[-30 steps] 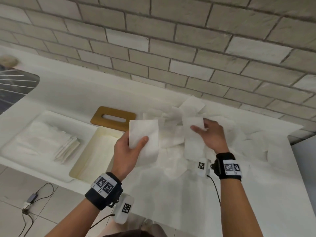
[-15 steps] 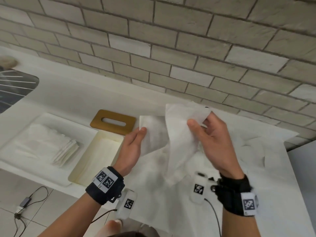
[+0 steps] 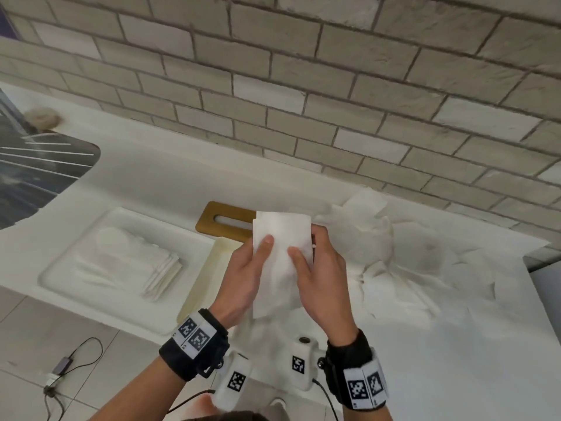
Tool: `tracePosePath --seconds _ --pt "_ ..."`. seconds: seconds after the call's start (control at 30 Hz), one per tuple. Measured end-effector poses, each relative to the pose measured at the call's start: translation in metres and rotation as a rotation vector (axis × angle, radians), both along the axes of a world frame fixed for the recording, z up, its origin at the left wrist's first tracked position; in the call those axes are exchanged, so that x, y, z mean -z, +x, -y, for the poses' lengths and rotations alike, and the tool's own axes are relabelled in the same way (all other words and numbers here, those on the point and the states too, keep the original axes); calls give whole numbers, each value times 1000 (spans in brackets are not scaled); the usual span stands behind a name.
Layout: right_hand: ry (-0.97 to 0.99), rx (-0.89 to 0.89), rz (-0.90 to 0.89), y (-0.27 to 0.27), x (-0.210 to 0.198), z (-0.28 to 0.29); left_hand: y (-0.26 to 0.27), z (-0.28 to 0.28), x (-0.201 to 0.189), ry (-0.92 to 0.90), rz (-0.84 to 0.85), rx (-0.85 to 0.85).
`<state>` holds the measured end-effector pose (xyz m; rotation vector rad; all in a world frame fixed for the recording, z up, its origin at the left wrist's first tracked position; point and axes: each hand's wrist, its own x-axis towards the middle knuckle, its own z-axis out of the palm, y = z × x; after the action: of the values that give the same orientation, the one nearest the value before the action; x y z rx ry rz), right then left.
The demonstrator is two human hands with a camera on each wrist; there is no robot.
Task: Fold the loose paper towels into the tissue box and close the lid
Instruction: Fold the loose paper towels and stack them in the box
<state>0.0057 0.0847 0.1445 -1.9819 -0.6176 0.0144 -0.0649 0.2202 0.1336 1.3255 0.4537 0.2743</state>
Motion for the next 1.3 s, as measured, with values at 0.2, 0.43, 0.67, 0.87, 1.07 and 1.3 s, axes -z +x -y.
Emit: tracePosePath --seconds 0.2,0.43,0.67,0.87,1.07,1.3 --pt "246 36 -198 -60 22 -43 -17 -41 7 18 -3 16" --pt "179 169 -203 -103 81 -72 -10 -98 30 303 -49 119" --pt "-411 55 -336 -104 108 -106 -10 -156 81 974 -195 237" --pt "-690 -29 -469 -100 102 -125 -19 -156 91 1287 -102 526" --pt "-602 -89 -445 -91 99 -101 -11 -133 116 1758 -451 1016" --pt "-774 96 -42 16 106 -17 -8 -119 101 1676 -554 878"
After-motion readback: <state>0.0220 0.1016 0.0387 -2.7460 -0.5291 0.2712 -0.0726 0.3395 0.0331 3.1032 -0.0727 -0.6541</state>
